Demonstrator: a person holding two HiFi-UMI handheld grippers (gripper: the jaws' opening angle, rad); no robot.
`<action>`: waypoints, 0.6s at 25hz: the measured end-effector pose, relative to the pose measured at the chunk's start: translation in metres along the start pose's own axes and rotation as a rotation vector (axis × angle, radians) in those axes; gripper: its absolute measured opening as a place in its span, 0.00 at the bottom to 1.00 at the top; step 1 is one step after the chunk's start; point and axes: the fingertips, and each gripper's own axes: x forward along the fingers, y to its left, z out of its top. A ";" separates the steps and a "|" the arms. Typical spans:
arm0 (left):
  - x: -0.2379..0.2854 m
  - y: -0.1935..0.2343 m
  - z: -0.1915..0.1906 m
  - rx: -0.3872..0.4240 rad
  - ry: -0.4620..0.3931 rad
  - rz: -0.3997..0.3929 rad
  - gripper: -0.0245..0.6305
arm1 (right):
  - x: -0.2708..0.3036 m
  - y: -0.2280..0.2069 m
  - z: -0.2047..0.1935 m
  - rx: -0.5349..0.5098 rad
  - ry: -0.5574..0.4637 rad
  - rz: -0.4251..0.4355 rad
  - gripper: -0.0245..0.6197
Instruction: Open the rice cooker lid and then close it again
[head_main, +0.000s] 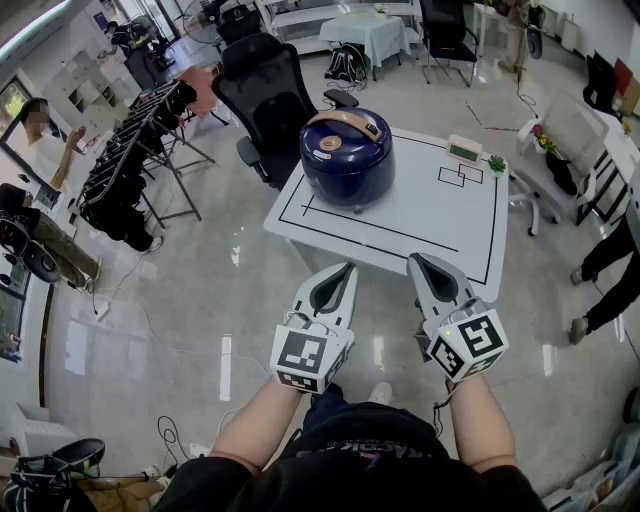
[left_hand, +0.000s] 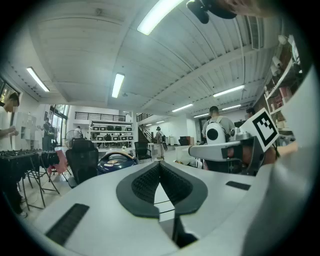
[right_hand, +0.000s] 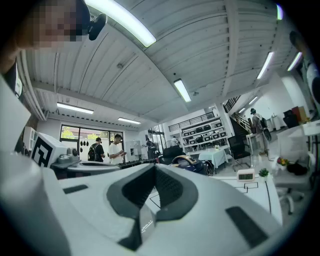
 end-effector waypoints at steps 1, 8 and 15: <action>0.000 0.001 0.000 -0.001 0.000 0.002 0.04 | 0.001 0.000 0.000 0.000 0.000 0.000 0.04; -0.001 0.014 0.000 -0.004 -0.009 0.006 0.04 | 0.012 0.003 0.003 0.017 -0.029 0.000 0.04; 0.007 0.050 0.002 0.005 -0.026 -0.012 0.35 | 0.037 0.012 0.013 0.000 -0.063 -0.019 0.19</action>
